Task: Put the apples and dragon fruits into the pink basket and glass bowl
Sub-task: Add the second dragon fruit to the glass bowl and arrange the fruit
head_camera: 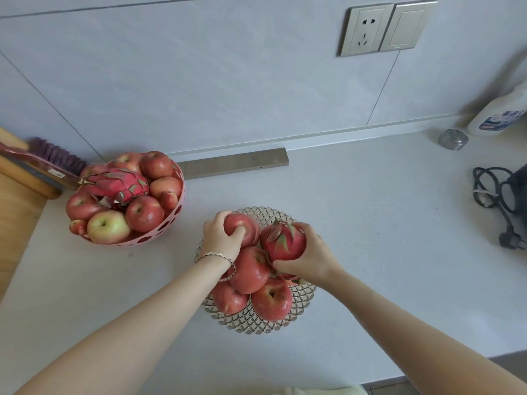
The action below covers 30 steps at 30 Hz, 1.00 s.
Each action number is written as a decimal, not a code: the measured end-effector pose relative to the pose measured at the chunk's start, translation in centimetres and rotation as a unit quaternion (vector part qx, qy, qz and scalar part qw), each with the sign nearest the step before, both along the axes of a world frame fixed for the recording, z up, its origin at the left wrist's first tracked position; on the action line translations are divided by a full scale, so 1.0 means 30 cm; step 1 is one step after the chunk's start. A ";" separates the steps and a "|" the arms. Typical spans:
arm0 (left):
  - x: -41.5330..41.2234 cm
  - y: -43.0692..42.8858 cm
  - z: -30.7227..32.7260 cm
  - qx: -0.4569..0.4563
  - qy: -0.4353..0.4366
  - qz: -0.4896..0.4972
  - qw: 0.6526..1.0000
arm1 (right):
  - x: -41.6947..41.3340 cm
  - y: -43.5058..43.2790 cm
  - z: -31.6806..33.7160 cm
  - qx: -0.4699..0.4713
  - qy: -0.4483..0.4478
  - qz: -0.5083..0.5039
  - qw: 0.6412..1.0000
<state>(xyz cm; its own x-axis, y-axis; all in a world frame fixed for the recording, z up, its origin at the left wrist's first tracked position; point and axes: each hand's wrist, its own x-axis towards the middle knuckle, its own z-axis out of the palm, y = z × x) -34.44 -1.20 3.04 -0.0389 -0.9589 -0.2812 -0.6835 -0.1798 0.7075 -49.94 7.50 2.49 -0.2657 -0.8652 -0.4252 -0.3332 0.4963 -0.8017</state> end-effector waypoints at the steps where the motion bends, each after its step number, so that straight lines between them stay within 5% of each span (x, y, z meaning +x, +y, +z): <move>1: 0.003 -0.002 0.001 0.002 -0.011 -0.003 1.000 | 0.001 -0.002 0.004 0.002 0.007 0.010 1.000; 18: 0.016 -0.041 0.036 0.014 -0.195 -0.249 0.949 | -0.052 -0.117 0.029 0.039 0.121 0.182 0.975; 24: 0.041 -0.036 0.034 0.018 -0.107 -0.211 0.971 | 0.013 -0.160 0.044 0.007 0.215 0.209 0.954; 30: 0.098 -0.005 0.037 0.047 0.001 -0.159 0.986 | 0.072 -0.200 0.047 -0.057 0.313 0.329 0.889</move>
